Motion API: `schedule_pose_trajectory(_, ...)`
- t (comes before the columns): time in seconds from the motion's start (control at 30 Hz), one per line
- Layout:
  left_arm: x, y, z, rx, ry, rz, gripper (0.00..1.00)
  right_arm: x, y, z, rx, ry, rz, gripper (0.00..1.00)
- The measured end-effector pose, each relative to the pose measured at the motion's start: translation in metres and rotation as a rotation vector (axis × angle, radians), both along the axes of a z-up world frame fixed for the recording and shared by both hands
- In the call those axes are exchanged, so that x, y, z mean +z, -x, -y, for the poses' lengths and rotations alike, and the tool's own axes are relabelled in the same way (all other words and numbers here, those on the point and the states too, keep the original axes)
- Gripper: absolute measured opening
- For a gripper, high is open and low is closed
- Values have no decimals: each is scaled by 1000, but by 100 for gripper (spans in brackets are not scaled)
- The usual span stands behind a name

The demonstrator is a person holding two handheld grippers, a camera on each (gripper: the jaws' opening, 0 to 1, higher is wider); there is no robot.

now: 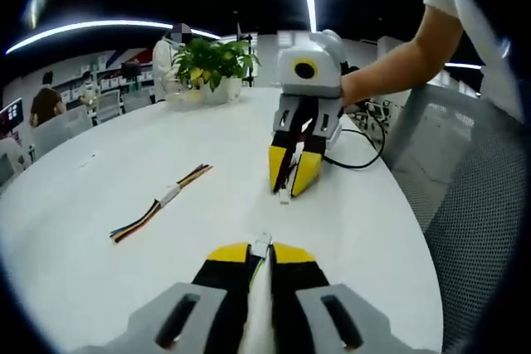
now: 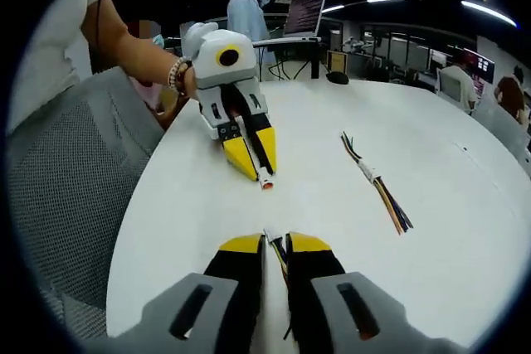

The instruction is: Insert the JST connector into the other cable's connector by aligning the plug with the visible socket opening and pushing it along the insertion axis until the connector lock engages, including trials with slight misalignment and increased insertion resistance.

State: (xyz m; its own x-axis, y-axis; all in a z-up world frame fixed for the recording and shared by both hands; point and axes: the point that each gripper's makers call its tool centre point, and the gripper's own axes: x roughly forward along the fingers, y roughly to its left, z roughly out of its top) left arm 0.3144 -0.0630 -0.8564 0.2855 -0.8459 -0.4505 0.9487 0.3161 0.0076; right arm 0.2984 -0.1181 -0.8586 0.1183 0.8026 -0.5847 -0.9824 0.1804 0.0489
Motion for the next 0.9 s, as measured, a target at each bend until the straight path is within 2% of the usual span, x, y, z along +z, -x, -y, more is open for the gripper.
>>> schedule_pose_trajectory(0.47, 0, -1, -1, -11, -1, 10, 1, 2, -3, -1, -15, -22, 0, 4)
schedule_pose_trajectory(0.73, 12, 1, 2, -15, 20, 11, 1, 18, -16, -2, -52, -37, 21, 3)
schedule_pose_trajectory(0.9, 22, -1, 4, -5, 35, 20, 1, 33, -19, -14, -49, -59, 47, 3)
